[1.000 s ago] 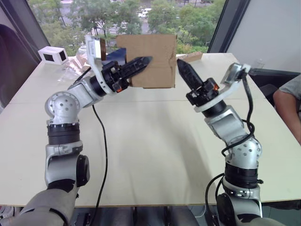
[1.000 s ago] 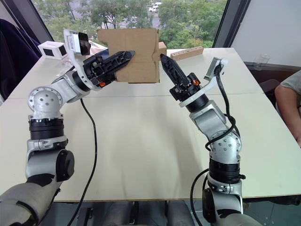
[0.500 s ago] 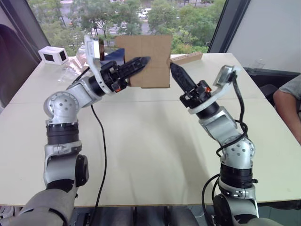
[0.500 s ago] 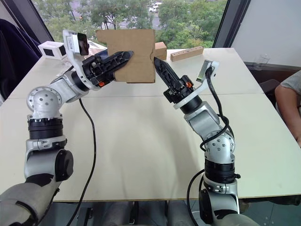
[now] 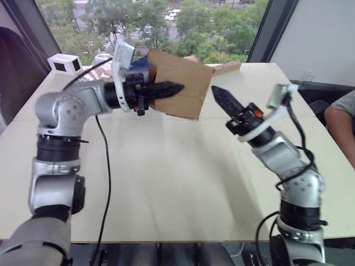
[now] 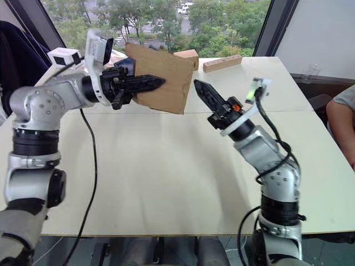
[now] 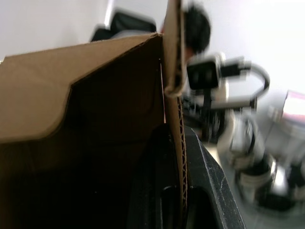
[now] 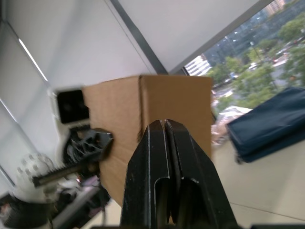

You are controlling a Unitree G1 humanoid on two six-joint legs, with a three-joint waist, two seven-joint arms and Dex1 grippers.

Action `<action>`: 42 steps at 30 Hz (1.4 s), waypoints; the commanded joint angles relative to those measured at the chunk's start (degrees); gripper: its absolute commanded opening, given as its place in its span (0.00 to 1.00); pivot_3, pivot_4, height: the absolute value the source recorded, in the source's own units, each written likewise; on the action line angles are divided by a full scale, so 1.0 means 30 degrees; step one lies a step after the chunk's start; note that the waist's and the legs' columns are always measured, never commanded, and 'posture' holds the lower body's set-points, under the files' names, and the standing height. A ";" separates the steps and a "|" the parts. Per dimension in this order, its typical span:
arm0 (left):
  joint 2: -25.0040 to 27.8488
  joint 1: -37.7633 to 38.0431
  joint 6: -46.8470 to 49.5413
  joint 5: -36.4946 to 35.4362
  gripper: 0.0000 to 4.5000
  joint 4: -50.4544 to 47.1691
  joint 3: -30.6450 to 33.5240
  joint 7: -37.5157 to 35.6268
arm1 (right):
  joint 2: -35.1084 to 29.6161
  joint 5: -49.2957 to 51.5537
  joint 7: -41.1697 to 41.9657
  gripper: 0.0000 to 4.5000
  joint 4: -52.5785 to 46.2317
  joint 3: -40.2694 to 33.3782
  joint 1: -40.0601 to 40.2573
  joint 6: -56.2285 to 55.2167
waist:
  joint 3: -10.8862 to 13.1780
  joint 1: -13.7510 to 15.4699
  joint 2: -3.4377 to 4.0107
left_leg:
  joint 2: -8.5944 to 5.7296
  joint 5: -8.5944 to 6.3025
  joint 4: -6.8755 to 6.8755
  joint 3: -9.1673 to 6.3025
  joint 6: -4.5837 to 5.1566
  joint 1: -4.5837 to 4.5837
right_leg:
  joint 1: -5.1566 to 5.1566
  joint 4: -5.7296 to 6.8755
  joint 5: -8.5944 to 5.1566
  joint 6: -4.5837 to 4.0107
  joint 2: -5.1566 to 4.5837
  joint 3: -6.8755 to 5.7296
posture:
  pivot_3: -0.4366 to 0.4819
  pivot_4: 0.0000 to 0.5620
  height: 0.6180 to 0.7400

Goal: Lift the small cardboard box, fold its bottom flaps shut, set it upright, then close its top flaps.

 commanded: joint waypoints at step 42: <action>0.1808 -0.3049 0.6813 1.0969 0.75 -0.7196 -1.2546 -0.6191 | -1.0800 -1.1108 0.6226 0.00 -0.6758 0.3529 0.5963 0.1962 | 0.0066 0.0033 -0.0043 | 0.0100 -0.0017 0.0057 -0.0044 0.0030 -0.0047 | -0.0001 -0.0007 -0.0001 -0.0017 0.0245 0.0074 | 0.48 0.27 1.00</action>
